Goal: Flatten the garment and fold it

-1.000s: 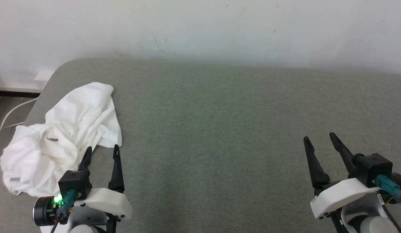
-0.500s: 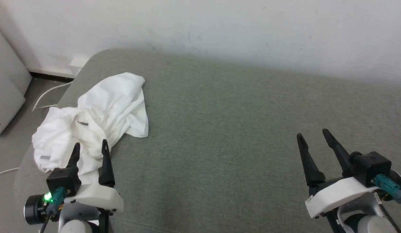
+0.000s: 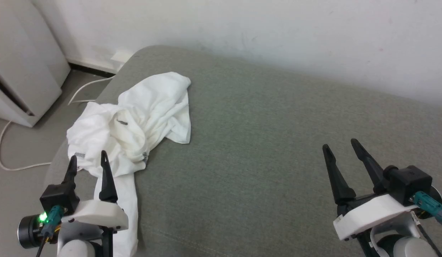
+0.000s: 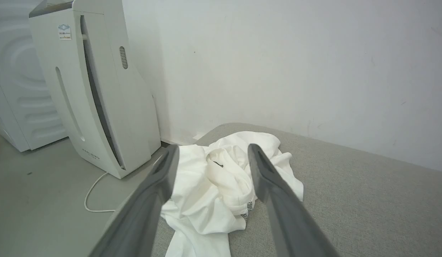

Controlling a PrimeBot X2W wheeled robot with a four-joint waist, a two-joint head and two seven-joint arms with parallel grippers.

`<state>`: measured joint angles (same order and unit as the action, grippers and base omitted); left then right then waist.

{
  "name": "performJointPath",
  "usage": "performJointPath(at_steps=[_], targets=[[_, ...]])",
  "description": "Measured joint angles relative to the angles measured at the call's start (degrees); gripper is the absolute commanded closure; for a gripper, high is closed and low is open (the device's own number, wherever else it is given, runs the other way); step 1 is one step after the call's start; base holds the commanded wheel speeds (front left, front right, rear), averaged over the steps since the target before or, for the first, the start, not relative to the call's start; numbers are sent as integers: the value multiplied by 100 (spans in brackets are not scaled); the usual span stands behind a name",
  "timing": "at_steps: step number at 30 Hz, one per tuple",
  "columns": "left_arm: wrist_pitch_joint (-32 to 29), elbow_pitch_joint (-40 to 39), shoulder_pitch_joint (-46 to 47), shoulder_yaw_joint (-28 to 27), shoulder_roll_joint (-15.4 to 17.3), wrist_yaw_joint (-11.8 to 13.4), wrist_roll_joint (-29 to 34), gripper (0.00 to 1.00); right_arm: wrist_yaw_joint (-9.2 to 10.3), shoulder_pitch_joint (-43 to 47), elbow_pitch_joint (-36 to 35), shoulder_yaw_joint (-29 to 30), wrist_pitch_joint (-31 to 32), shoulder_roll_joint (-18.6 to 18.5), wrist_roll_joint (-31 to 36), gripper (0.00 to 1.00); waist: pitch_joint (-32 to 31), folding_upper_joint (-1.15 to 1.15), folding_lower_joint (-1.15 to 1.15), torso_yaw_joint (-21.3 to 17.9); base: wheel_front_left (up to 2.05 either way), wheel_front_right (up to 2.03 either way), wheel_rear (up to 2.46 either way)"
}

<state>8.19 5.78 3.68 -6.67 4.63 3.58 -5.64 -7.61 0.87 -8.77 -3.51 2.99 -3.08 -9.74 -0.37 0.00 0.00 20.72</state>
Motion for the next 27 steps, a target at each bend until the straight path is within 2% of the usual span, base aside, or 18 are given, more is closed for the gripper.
performJointPath(at_steps=[15,19,27], targets=[[185,257,382,-130,8,-53,-55,0,0,-73,-230,-86,203,1,-127,0,192,0,0,477,0,0,0],[227,352,773,-166,52,-132,-152,0,0,-168,-332,-133,349,2,-124,0,331,0,0,504,0,0,0],[222,926,2045,-302,344,-246,-413,0,0,-516,-542,-328,710,9,-7,0,773,0,1,423,0,0,0]])
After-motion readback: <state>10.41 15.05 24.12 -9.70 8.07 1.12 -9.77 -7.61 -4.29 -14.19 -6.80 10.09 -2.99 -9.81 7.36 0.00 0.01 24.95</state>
